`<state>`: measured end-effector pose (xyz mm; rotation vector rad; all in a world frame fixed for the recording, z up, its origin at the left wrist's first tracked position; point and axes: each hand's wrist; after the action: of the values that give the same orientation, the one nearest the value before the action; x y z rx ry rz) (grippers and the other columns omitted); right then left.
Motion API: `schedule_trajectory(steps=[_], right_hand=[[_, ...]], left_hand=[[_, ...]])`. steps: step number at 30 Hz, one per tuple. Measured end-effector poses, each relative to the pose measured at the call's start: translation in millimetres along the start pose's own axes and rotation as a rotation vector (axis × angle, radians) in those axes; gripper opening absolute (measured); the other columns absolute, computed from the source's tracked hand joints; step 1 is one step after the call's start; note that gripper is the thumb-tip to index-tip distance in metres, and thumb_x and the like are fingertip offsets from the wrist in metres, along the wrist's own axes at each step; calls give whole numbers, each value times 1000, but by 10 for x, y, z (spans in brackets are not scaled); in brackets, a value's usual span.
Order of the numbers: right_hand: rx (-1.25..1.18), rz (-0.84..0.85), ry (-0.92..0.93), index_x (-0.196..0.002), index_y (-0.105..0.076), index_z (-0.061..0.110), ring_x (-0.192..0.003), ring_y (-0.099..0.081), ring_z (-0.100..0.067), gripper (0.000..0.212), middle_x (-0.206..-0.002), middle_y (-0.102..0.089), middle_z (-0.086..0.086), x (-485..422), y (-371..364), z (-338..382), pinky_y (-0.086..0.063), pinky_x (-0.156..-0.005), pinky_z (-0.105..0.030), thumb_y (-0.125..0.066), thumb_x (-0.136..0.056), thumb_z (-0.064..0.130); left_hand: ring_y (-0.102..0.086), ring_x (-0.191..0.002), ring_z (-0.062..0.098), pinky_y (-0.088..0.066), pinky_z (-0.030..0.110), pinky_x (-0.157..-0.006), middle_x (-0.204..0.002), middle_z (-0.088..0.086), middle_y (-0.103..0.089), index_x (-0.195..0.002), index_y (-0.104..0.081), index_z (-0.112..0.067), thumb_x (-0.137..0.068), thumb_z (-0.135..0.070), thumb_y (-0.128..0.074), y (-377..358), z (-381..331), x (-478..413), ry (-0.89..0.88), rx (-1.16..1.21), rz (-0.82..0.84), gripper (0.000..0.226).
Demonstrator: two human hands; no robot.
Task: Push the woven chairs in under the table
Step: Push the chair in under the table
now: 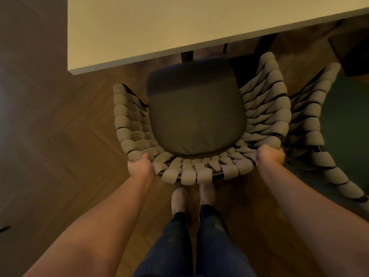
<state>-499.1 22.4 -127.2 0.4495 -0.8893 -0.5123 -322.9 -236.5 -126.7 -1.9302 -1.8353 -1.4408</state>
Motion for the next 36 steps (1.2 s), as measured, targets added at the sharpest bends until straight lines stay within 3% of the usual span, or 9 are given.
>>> schedule_trajectory(steps=[5, 9, 17, 21, 31, 36], right_hand=[[36, -16, 29, -145, -40, 20, -116, -57, -28, 54, -134, -54, -10, -189, -153, 316, -51, -96, -38, -53, -94, 11], [84, -13, 47, -145, -39, 19, -114, -57, -28, 53, -132, -55, -11, -418, -222, 636, -51, -87, -34, -54, -95, 12], [115, 39, 37, -141, -44, 15, -103, -61, -25, 49, -125, -59, -11, -675, -326, 963, -51, -75, -31, -56, -93, 15], [141, 52, 44, -133, -49, 11, -87, -57, -22, 42, -116, -61, -12, -760, -388, 1017, -47, -67, -30, -56, -92, 17], [155, 65, 1, -144, -36, 13, -114, -55, -31, 53, -132, -52, -15, -839, -327, 922, -50, -88, -38, -54, -95, 14], [167, 81, 33, -144, -35, 13, -116, -55, -33, 54, -132, -52, -16, -719, -370, 843, -51, -94, -45, -53, -94, 15]], left_hand=[[-54, -121, 34, -46, 43, -102, -135, 15, -53, -141, -41, -8, -91, -30, -65, -261, -170, -4, -32, -33, 4, 59], [-54, -121, 33, -44, 44, -105, -134, 15, -54, -138, -43, -8, -90, -28, -66, -521, -293, 68, -19, 0, 27, 57], [-55, -120, 32, -45, 39, -103, -132, 15, -56, -136, -46, -6, -89, -30, -66, -907, -508, 88, -74, -66, 12, 56], [-53, -123, 32, -43, 38, -102, -135, 15, -54, -139, -42, -6, -92, -28, -63, -1013, -612, 92, -68, -82, -14, 56], [-57, -117, 32, -48, 42, -100, -128, 14, -58, -132, -49, -6, -90, -29, -65, -950, -453, 184, -56, -52, -30, 50], [-54, -121, 33, -46, 39, -98, -134, 15, -54, -137, -45, -4, -91, -29, -64, -842, -511, 182, -39, -70, -51, 55]])
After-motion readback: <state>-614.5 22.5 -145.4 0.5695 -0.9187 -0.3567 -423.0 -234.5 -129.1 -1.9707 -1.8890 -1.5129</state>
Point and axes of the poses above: each hand's wrist, its own x-axis away from the middle knuckle, its own y-axis out of the back of the hand, z = x × y
